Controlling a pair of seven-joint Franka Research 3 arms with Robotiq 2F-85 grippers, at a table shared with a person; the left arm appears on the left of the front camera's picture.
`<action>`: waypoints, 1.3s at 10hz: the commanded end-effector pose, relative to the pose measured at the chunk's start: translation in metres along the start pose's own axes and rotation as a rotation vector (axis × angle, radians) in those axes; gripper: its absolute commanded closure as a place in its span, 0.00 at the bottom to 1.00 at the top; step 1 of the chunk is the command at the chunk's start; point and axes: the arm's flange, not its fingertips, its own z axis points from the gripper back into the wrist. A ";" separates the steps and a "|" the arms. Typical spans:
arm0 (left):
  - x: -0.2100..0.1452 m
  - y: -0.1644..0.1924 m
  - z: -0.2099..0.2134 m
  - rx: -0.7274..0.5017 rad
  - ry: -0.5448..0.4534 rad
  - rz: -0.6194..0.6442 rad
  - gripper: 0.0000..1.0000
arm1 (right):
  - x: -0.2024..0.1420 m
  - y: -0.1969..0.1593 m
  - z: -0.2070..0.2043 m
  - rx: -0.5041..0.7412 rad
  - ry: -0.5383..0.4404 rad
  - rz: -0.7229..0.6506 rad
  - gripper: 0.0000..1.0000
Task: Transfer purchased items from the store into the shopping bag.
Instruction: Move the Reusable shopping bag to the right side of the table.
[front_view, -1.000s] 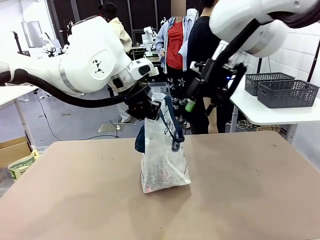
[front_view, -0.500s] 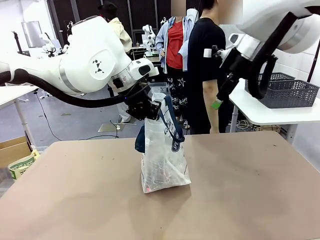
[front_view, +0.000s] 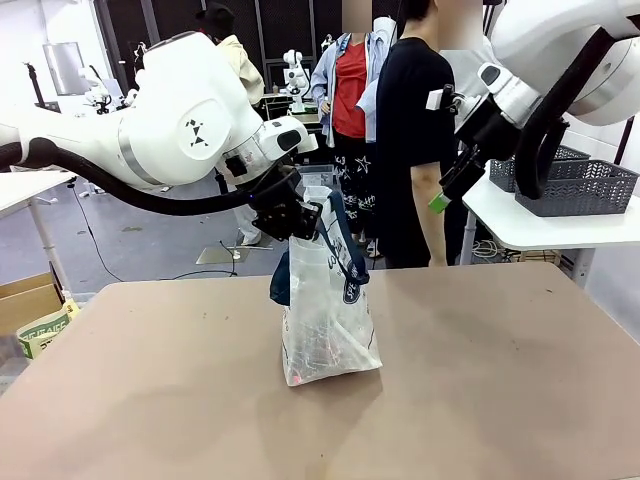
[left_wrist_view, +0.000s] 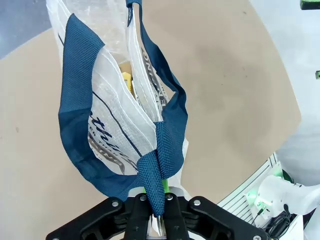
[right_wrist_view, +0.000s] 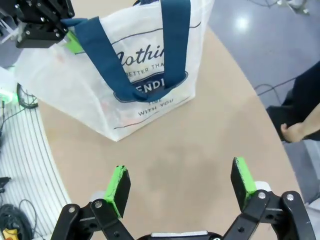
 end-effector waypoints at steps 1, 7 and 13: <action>-0.001 0.001 0.003 0.000 -0.003 0.004 1.00 | 0.004 0.003 0.001 0.005 0.031 -0.006 0.00; -0.001 0.001 0.003 0.000 -0.003 0.004 1.00 | 0.004 0.003 0.001 0.005 0.031 -0.006 0.00; 0.013 0.022 0.055 0.147 0.060 -0.025 1.00 | 0.004 0.003 0.001 0.005 0.031 -0.006 0.00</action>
